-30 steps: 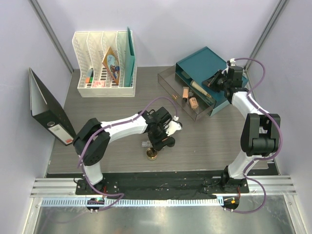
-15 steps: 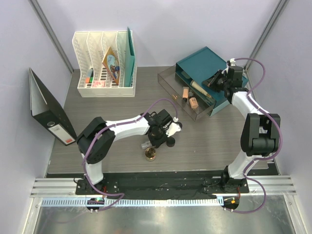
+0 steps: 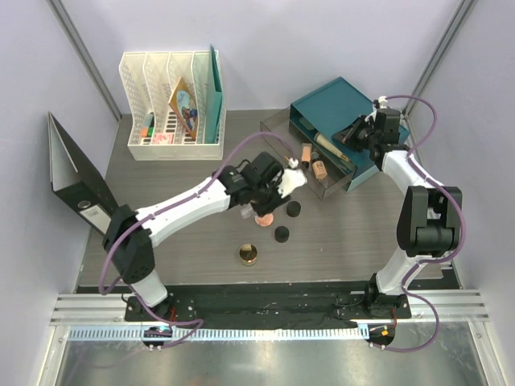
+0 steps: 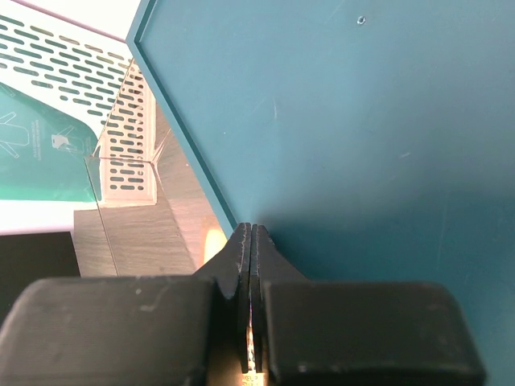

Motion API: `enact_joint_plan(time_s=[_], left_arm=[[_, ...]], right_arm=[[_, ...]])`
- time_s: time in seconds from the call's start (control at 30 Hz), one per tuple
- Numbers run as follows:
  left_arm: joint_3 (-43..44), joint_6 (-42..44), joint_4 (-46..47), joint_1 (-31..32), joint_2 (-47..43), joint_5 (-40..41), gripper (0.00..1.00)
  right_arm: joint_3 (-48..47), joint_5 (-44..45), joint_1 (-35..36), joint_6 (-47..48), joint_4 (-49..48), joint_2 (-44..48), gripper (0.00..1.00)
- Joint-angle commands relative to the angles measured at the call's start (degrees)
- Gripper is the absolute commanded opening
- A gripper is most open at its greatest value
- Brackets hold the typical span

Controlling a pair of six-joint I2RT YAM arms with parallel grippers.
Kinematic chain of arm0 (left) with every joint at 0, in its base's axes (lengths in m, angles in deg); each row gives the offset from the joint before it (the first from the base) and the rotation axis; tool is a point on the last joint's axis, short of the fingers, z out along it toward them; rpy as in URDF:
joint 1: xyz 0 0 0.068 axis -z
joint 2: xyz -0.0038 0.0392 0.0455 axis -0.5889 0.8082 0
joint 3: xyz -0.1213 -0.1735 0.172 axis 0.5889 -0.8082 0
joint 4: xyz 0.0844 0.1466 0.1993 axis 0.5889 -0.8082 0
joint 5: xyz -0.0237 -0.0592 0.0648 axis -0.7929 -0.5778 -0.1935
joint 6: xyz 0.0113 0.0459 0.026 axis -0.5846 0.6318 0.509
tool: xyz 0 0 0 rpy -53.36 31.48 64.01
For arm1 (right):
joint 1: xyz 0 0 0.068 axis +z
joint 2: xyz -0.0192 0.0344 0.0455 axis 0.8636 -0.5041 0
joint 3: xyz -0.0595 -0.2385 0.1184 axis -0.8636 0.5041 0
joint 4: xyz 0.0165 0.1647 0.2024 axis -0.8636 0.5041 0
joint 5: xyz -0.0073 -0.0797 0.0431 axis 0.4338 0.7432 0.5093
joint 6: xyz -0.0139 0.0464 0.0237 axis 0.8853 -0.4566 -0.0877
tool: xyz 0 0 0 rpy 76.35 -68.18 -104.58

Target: Organize the makeup

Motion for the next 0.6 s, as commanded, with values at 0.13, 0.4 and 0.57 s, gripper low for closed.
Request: enact_joint_plan(time_s=[0.13,0.4,0.57], left_arm=[[13.89,-5.87,14.66,-1.93,-1.86,2.98,0.00],[22.94,-28.39,34.50,-7.11,6.14,-6.25,0.00],[23.13,-43.91,52.77,-10.81,11.50,-8.02,0.00]], right_arm=[[5.08,4.00,0.44,3.70,18.36,-5.79,0.01],[5.35,4.00,0.35,3.70,18.27,-5.44,0.01],[5.44,4.00,0.35,3.79,18.10,-5.35,0.01]])
